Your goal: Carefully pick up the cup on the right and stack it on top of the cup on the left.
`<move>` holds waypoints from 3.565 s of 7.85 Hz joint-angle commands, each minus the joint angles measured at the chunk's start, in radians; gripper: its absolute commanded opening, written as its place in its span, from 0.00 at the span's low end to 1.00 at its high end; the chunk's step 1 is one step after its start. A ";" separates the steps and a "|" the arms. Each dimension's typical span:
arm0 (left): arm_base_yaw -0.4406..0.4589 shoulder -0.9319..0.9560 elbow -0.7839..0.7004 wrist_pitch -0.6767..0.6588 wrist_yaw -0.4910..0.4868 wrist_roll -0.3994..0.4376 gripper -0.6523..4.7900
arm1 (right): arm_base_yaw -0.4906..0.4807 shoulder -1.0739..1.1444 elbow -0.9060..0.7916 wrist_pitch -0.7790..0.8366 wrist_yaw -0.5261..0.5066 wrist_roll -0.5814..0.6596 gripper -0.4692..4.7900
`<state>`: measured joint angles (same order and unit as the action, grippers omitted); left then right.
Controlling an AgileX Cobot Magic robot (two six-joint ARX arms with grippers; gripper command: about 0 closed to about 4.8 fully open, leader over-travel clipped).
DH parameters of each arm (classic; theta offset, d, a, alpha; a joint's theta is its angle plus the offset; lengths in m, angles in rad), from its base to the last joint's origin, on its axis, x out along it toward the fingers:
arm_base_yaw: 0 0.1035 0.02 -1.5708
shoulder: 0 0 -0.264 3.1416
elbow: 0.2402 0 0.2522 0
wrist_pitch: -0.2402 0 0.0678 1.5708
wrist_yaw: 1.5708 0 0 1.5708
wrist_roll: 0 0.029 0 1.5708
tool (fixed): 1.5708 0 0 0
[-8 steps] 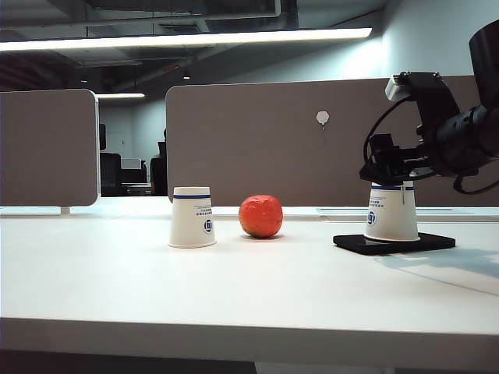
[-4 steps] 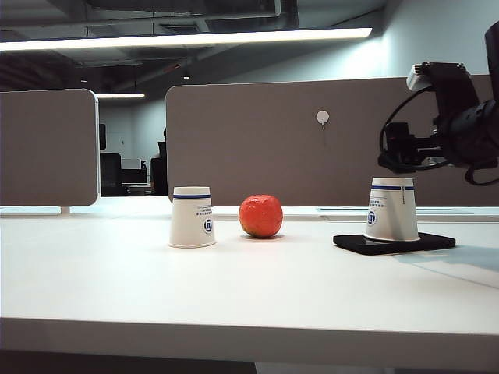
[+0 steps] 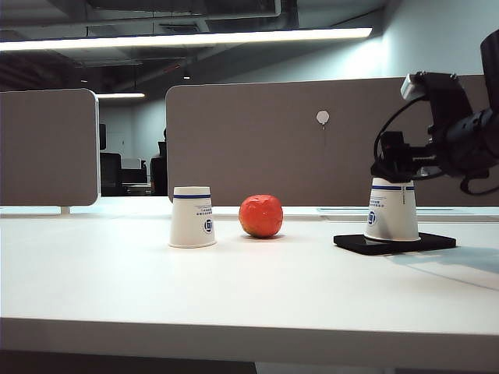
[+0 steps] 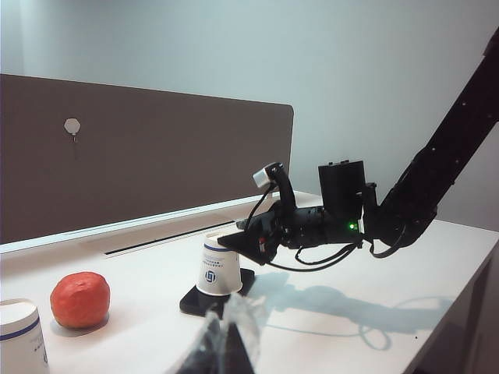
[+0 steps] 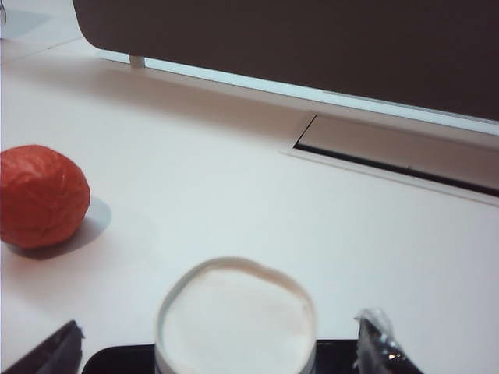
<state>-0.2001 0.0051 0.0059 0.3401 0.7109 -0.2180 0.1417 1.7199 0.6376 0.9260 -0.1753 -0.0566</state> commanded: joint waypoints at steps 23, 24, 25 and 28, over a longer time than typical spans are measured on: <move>0.000 0.000 0.003 0.016 0.000 0.000 0.11 | -0.023 0.165 0.135 0.013 -0.030 0.005 0.61; 0.000 0.000 0.003 0.017 0.000 0.000 0.11 | -0.023 0.165 0.135 0.013 -0.030 0.005 0.62; 0.000 0.000 0.003 0.017 0.000 0.000 0.11 | -0.023 0.164 0.135 0.013 -0.030 0.005 0.62; 0.000 0.000 0.003 0.017 0.001 0.000 0.11 | -0.023 0.164 0.135 0.013 -0.039 0.005 0.64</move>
<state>-0.2001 0.0051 0.0059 0.3408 0.7113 -0.2180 0.1181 1.8889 0.7692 0.9264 -0.2066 -0.0559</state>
